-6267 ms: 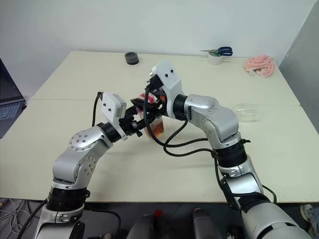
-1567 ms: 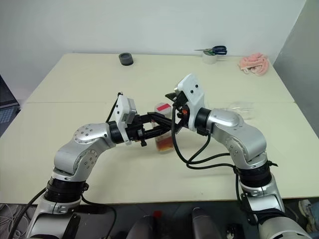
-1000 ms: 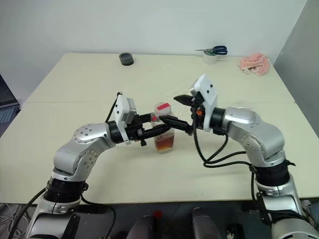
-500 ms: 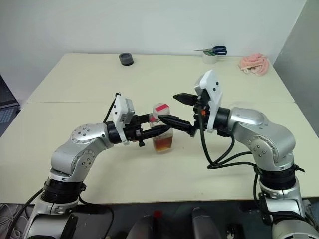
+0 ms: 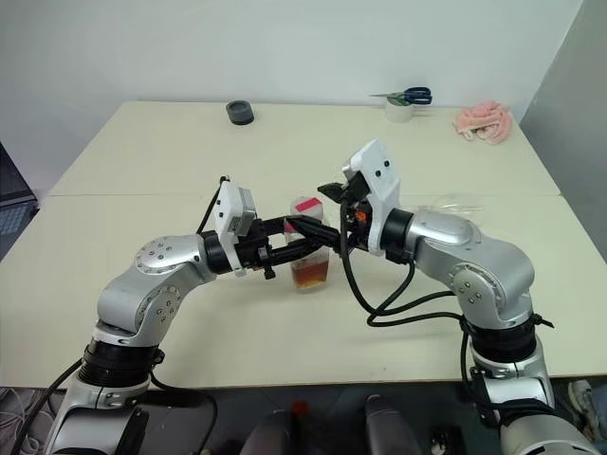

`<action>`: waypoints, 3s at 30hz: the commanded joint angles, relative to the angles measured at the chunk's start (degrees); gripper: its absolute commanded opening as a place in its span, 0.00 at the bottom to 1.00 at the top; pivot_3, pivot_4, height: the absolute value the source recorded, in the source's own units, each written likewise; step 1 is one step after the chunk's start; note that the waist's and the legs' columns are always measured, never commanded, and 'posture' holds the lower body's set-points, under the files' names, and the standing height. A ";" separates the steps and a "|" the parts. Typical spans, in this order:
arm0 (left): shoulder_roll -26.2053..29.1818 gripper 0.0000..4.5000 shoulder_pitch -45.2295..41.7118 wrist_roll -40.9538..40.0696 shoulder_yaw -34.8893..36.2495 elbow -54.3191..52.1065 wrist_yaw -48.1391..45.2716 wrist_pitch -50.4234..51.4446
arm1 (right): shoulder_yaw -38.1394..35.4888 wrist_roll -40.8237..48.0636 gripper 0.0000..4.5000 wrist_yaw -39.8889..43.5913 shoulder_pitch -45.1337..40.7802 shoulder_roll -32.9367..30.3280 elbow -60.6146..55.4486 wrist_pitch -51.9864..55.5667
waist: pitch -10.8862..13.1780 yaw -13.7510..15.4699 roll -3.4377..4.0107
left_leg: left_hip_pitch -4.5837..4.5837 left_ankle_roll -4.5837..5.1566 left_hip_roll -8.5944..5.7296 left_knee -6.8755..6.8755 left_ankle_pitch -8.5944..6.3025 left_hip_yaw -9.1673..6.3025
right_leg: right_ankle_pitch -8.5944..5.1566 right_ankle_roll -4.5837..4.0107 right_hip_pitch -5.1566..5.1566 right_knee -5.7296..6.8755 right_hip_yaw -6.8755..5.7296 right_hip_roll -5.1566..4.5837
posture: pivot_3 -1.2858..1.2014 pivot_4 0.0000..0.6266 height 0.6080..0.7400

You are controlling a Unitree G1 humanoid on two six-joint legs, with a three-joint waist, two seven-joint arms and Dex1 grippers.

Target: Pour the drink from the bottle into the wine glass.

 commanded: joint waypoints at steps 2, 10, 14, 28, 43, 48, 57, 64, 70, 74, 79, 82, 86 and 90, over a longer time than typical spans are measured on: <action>-0.19 0.42 -0.28 -0.31 1.35 -2.33 0.09 -1.47 | -0.60 0.17 0.47 -0.83 -1.11 0.57 -1.94 0.07 | 0.00 -0.01 0.00 | 0.00 0.00 0.00 0.00 0.00 0.01 | 0.00 0.00 0.00 -0.01 0.01 0.00 | 0.52 0.24 1.00; -0.58 0.42 -1.23 -0.12 1.03 -0.81 -0.20 -1.89 | 3.59 0.97 0.40 26.34 -2.29 -4.27 7.60 -12.36 | 0.00 -0.01 0.00 | 0.00 0.00 -0.02 0.02 0.00 0.02 | 0.00 0.00 0.01 -0.02 0.00 -0.01 | 0.52 0.24 1.00; -1.32 0.42 -2.22 0.33 0.41 -0.04 -0.85 -2.18 | 6.47 -5.76 0.40 43.44 -9.08 -4.81 25.67 -27.44 | 0.00 -0.30 0.00 | 0.02 0.00 -0.02 0.02 0.00 0.03 | 0.00 0.01 0.03 -0.04 0.00 -0.01 | 0.52 0.24 1.00; -0.88 0.42 -2.33 0.99 0.99 -1.14 -1.20 -1.86 | 6.27 -12.91 0.57 55.43 -16.65 -4.64 41.81 -34.71 | 0.01 0.07 0.00 | 0.03 -0.01 -0.12 -0.07 -0.02 0.02 | 0.17 -0.28 0.01 0.01 -0.06 -0.23 | 0.52 0.24 1.00; -4.90 0.42 -4.17 2.02 -0.45 2.85 -2.71 -5.45 | -0.96 -11.61 1.00 29.10 -8.51 -3.35 16.69 -19.21 | 0.01 0.17 0.01 | 0.01 -0.01 -0.10 0.01 -0.01 -0.02 | 0.17 -0.27 0.00 0.06 -0.06 -0.17 | 0.52 0.24 1.00; -5.53 0.42 -4.38 2.14 -0.31 3.55 -3.03 -5.83 | -3.65 -6.65 1.00 16.36 -5.73 1.21 4.15 -7.89 | 0.00 0.14 0.01 | 0.00 -0.01 -0.09 -0.01 -0.01 -0.06 | 0.17 -0.27 -0.01 0.10 -0.07 -0.15 | 0.52 0.24 1.00; -6.04 0.42 -5.17 2.22 -0.51 4.36 -3.41 -6.38 | -0.12 -12.10 1.00 4.63 -5.40 3.89 3.28 -6.45 | 0.00 0.18 0.01 | 0.00 -0.01 -0.10 0.05 0.00 -0.01 | 0.02 0.01 0.01 0.05 -0.03 -0.13 | 0.52 0.24 1.00; -5.68 0.42 -4.34 2.26 -0.08 3.35 -3.24 -6.07 | 0.57 -12.52 1.00 4.36 -3.49 3.24 3.74 -6.99 | 0.00 0.17 0.01 | -0.02 0.00 -0.10 0.02 0.00 -0.01 | 0.03 -0.01 0.01 0.03 -0.04 -0.13 | 0.52 0.24 1.00; -5.40 0.42 -3.75 2.03 0.33 2.61 -2.62 -5.72 | -1.99 -11.40 1.00 3.63 -3.38 2.08 4.11 -5.98 | 0.00 0.16 0.01 | -0.01 0.00 -0.10 0.04 0.00 -0.02 | 0.02 0.00 0.01 0.04 -0.04 -0.13 | 0.52 0.24 1.00; -5.26 0.42 -3.42 1.89 0.43 2.31 -2.34 -5.65 | -3.42 -9.97 1.00 4.60 -3.43 0.48 4.19 -5.47 | 0.00 0.17 0.01 | -0.02 0.00 -0.10 0.05 0.00 -0.02 | 0.02 0.00 0.01 0.04 -0.04 -0.13 | 0.52 0.24 1.00; -4.99 0.42 -3.35 1.85 0.60 2.38 -2.15 -5.64 | -4.08 -8.61 1.00 5.72 -2.88 -1.79 4.65 -5.74 | 0.00 0.16 0.01 | -0.02 0.00 -0.10 0.03 0.00 -0.02 | 0.02 0.00 0.01 0.03 -0.04 -0.12 | 0.52 0.24 1.00; -4.73 0.42 -3.30 1.75 0.59 2.34 -2.02 -5.65 | -4.37 -7.73 1.00 6.66 -2.20 -3.01 4.60 -6.28 | 0.00 0.15 0.01 | -0.02 0.00 -0.10 0.04 0.00 -0.01 | 0.02 0.01 0.01 0.03 -0.03 -0.12 | 0.52 0.24 1.00; -4.54 0.42 -3.42 2.07 0.38 2.68 -1.78 -5.88 | -4.45 -5.62 1.00 9.59 -1.01 -4.62 3.28 -6.86 | 0.00 0.18 0.01 | -0.02 0.00 -0.10 0.04 0.00 -0.01 | 0.02 0.01 0.01 0.03 -0.04 -0.12 | 0.52 0.24 1.00; -4.51 0.42 -3.45 2.14 0.33 2.88 -1.65 -6.02 | -4.41 -3.56 1.00 11.54 0.12 -5.82 1.46 -6.91 | 0.00 0.18 0.01 | -0.03 0.00 -0.10 0.04 0.00 -0.01 | 0.02 0.01 0.01 0.02 -0.03 -0.12 | 0.52 0.24 1.00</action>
